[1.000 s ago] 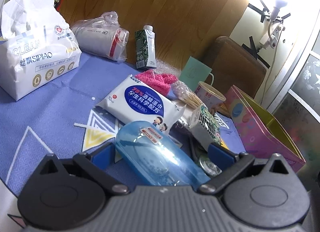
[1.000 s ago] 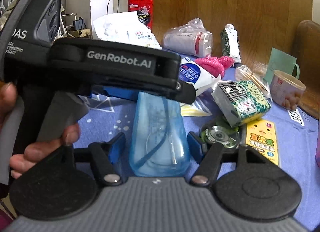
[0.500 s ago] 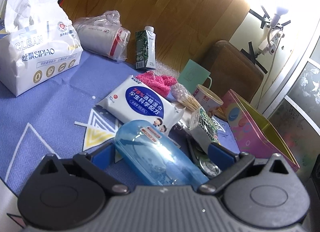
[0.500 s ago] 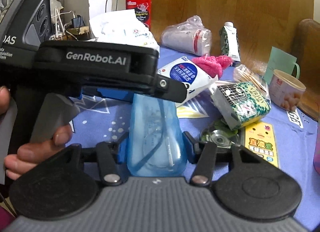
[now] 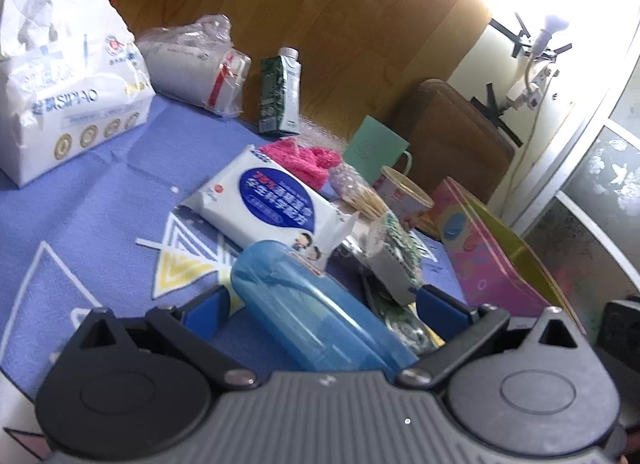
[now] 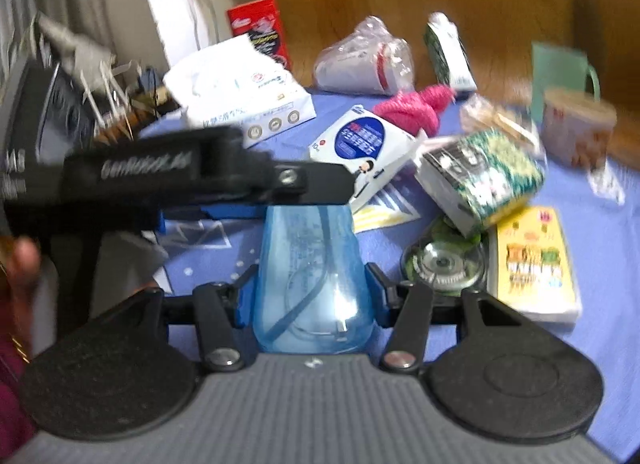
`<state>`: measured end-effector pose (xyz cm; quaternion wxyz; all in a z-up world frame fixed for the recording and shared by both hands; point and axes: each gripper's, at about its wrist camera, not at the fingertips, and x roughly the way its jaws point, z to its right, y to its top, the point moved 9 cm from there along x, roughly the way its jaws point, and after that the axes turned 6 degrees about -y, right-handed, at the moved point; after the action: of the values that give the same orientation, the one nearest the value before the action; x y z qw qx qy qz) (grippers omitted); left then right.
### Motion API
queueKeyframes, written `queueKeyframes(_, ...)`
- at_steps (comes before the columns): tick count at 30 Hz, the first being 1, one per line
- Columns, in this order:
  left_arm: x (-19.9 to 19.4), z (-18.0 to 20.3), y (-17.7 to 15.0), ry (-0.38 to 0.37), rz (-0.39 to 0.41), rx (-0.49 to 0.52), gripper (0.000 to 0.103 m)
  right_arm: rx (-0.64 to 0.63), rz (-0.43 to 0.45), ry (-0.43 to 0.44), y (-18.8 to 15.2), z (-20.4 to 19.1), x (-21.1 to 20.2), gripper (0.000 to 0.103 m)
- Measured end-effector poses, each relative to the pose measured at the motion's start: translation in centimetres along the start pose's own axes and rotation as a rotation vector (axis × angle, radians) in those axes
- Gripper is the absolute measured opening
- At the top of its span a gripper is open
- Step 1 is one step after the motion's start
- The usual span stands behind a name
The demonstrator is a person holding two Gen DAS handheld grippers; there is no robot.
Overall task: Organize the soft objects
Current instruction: 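Grasp the blue plastic case with the left gripper and lift it, then carry the blue case into the pink tin and open the left gripper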
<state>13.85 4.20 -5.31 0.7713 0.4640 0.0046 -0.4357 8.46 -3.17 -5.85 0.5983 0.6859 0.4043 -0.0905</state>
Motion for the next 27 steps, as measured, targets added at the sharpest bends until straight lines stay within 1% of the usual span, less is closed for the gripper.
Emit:
queueKeyframes(3,0.1,0.2,-0.2,-0.039,-0.012,-0.011,0.103,0.106,-0.014,0.058,-0.1,0.6,-0.4,0.057)
queueKeyframes(5,0.2,0.5,-0.3,-0.057,-0.019,-0.014,0.103,0.134,-0.018,0.079,-0.5,0.6,-0.7,0.057)
queueKeyframes(9,0.5,0.9,-0.6,-0.075,-0.031,-0.009,0.103,0.084,-0.011,0.073,-1.0,-0.2,-1.2,0.056)
queueKeyframes(14,0.6,1.0,-0.7,-0.091,-0.037,-0.013,0.102,-0.05,0.005,0.048,-1.4,-1.4,-1.7,0.056)
queueKeyframes(15,0.6,1.0,-0.7,-0.096,-0.037,-0.013,0.1,-0.072,0.014,0.036,-1.4,-1.5,-1.8,0.056)
queueKeyframes(16,0.6,1.1,-0.7,-0.099,-0.039,-0.01,0.09,-0.091,0.023,0.026,-1.3,-1.6,-1.8,0.056)
queueKeyframes(17,0.7,1.2,-0.9,-0.104,-0.048,-0.007,0.085,-0.11,0.035,0.013,-1.2,-1.6,-1.8,0.056)
queueKeyframes(18,0.9,1.3,-1.0,-0.117,-0.062,-0.007,0.074,-0.131,0.051,0.0,-1.0,-1.7,-2.0,0.056)
queueKeyframes(19,1.0,1.4,-1.1,-0.126,-0.072,-0.009,0.066,-0.155,0.065,-0.011,-0.8,-1.8,-2.1,0.056)
queueKeyframes(21,1.1,1.4,-1.2,-0.135,-0.077,-0.013,0.065,-0.203,0.086,-0.02,-0.4,-2.2,-2.3,0.056)
queueKeyframes(23,1.1,1.4,-1.2,-0.134,-0.075,-0.013,0.061,-0.227,0.089,-0.022,-0.3,-2.3,-2.0,0.056)
queueKeyframes(25,1.1,1.3,-1.3,-0.135,-0.079,-0.017,0.057,-0.233,0.079,-0.029,-0.3,-2.2,-1.6,0.056)
queueKeyframes(27,1.2,1.3,-1.3,-0.136,-0.082,-0.023,0.055,-0.237,0.067,-0.037,-0.5,-2.0,-1.3,0.056)
